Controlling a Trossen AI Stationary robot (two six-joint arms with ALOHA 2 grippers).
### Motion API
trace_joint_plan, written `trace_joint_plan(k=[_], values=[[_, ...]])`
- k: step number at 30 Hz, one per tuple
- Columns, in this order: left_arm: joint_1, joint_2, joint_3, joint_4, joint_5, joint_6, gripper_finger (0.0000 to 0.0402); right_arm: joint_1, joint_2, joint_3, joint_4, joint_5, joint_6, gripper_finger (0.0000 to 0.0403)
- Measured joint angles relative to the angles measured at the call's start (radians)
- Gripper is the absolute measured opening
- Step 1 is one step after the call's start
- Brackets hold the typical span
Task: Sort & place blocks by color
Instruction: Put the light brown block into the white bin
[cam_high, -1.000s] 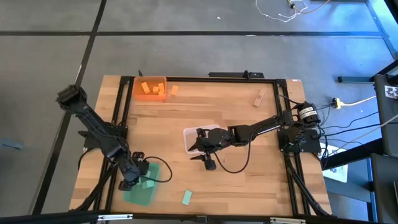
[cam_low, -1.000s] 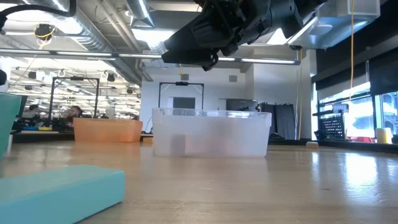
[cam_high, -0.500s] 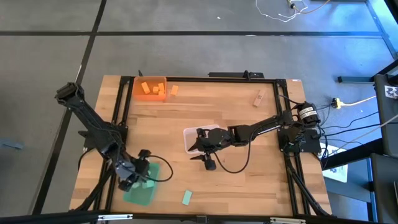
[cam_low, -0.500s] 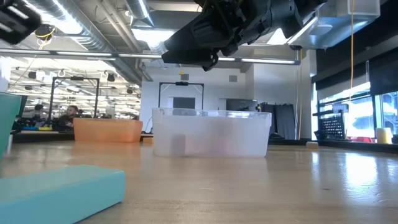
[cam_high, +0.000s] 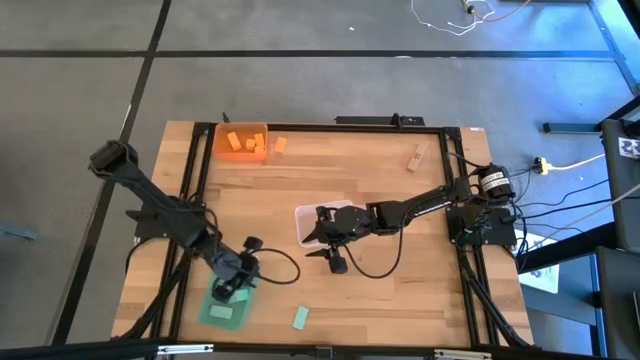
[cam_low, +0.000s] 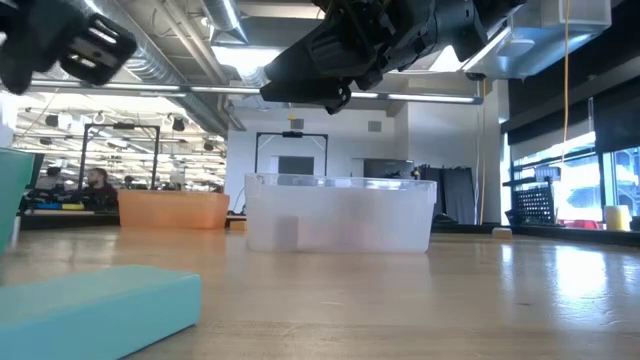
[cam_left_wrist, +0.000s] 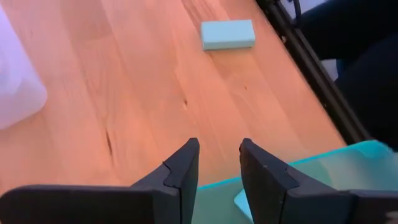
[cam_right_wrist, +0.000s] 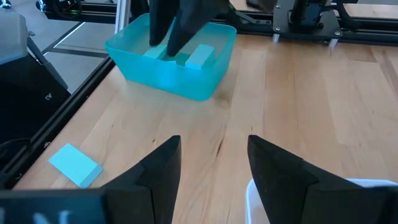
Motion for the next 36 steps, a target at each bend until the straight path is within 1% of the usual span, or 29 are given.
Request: trace_joint_plan(k=[7,9,12,15,26,36], values=[[0.041,0.104,0.0,0.01,0.01,0.018,0.0106,0.0,0.0,0.0,-0.002,0.0,0.0,0.0185],[0.046,0.117,0.0,0.002,0.02,0.017,0.0106,0.0,0.0,0.0,-0.003,0.0,0.0,0.0185],[0.047,0.117,0.0,-0.001,0.066,0.013,0.0106,0.0,0.0,0.0,-0.003,0.0,0.0,0.0185],[0.046,0.116,0.0,-0.017,0.09,-0.01,0.0106,0.0,0.0,0.0,-0.003,0.0,0.0,0.0184],[0.005,0.103,0.002,-0.13,0.091,-0.106,0.0106,0.0,0.0,0.0,-0.004,-0.001,0.0,0.0185],[-0.074,0.1,0.005,-0.263,0.102,-0.274,0.0106,0.0,0.0,0.0,-0.005,-0.001,0.0,0.0185]])
